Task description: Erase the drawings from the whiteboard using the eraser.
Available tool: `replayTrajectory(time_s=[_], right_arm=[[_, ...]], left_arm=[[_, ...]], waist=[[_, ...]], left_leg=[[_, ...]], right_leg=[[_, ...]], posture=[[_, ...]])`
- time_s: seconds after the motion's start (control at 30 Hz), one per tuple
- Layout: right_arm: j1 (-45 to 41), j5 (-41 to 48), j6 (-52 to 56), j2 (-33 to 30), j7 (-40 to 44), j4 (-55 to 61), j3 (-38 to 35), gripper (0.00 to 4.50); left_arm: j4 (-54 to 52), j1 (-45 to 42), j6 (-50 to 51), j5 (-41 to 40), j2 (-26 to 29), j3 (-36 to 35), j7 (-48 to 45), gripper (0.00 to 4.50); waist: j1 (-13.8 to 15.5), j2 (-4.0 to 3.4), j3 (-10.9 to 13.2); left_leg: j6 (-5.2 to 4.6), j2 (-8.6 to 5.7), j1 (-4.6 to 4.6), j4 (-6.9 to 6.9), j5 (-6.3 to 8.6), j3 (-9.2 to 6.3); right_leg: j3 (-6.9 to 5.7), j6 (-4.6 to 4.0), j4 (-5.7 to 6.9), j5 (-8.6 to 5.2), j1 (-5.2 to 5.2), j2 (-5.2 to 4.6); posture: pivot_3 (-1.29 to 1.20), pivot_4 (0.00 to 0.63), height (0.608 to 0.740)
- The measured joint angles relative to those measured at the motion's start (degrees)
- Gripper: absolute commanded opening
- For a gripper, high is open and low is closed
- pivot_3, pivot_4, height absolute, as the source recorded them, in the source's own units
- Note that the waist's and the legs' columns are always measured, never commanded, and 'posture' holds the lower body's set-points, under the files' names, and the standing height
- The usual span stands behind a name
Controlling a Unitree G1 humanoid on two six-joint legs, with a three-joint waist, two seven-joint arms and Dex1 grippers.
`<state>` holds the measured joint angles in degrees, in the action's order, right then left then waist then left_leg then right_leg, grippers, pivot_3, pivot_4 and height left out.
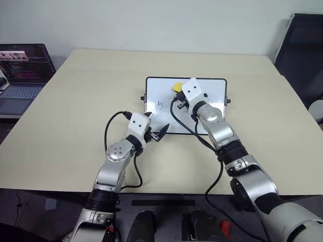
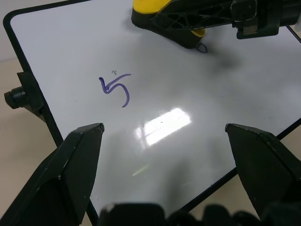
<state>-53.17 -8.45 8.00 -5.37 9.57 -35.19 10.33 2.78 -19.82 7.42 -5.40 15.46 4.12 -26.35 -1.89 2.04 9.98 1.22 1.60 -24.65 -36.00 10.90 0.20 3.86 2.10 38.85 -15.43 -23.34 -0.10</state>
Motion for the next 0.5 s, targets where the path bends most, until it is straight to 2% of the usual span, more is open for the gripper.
replayTrajectory(time_s=[0.17,0.5], right_arm=[[1.7,-1.4,1.0,-0.5,0.2,2.3,0.3,1.01],[16.1,-2.4,7.1,-4.1,3.3,19.2,2.3,1.01]], left_arm=[[-0.6,0.0,0.1,-0.1,0.0,0.0,-0.1,4.50],[-0.6,0.0,0.2,-0.1,0.7,-0.2,-0.3,4.50]], waist=[[0.1,0.01,0.0],[0.1,0.04,-0.1]], left_leg=[[0.00,-0.01,0.01,-0.03,0.00,-0.01],[-0.02,0.00,0.25,-0.04,-0.03,0.00]], right_leg=[[-0.01,0.00,0.01,0.00,0.03,-0.01],[0.02,0.01,0.06,-0.01,0.21,-0.01]], posture=[[0.00,0.150,0.740],[0.00,0.150,0.740]])
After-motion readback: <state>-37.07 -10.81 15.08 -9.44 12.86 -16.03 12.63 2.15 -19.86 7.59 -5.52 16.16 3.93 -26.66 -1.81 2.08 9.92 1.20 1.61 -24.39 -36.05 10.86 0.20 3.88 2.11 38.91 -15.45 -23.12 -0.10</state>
